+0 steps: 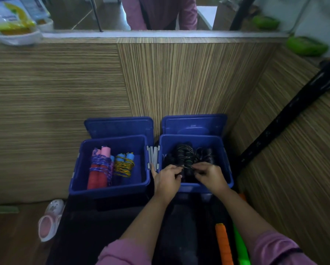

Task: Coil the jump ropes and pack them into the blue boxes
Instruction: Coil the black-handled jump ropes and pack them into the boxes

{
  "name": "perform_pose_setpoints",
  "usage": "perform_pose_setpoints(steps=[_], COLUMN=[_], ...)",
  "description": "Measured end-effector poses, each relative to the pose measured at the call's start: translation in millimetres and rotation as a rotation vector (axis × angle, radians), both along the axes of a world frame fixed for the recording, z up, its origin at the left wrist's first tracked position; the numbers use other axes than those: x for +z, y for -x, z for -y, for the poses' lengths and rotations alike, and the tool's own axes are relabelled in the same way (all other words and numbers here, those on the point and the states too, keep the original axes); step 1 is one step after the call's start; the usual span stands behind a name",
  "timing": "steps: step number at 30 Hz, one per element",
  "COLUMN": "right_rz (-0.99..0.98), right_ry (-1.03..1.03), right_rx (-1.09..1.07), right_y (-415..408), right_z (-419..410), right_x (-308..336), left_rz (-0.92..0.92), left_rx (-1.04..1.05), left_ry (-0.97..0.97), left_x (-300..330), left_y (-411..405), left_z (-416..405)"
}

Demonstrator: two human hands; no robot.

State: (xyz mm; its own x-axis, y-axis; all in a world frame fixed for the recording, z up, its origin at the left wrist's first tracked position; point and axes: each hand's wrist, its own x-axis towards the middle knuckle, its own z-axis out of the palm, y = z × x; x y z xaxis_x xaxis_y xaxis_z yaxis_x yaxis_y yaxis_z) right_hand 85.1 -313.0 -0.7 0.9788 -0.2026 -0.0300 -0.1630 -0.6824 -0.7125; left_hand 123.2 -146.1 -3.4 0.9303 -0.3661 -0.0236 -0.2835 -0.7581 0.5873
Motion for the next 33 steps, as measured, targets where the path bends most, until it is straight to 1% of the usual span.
perform_pose_setpoints(steps=[3,7,9,11,14,17,21,26,30,31,33], right_rz=[0.022,0.065,0.007,-0.109,-0.27,-0.301,-0.289,-0.249,-0.173,-0.137,-0.038], right_ry=[0.046,0.161,0.211,0.25,0.238,0.192,0.137,0.109,0.083,0.077,0.084], right_rx=[0.008,-0.054,-0.038,0.005,0.104,0.124,0.074,0.025,0.004,-0.003,-0.037], right_y=[-5,-20,-24,-26,-26,-23,-18,-13,-2,2,14], right_z=[7,9,9,8,9,11,8,7,4,4,7], right_x=[0,-1,-5,-12,-14,-7,-1,0,4,6,8], left_rz=[-0.018,-0.047,-0.053,-0.045,-0.021,0.005,-0.01,0.003,0.003,0.028,0.146], left_rx=[0.009,0.001,0.018,0.038,0.076,0.068,0.041,0.051,0.093,0.117,0.146], left_ry=[0.038,0.066,0.068,0.073,0.09,0.08,0.074,0.119,0.137,0.148,0.137], left_x=[-1,2,2,0,-4,-8,-5,-6,-6,-6,-8], left_y=[-1,-1,-2,-3,-4,-4,-2,1,9,12,23], left_z=[1,1,2,2,1,-1,-2,-7,-10,-10,-7])
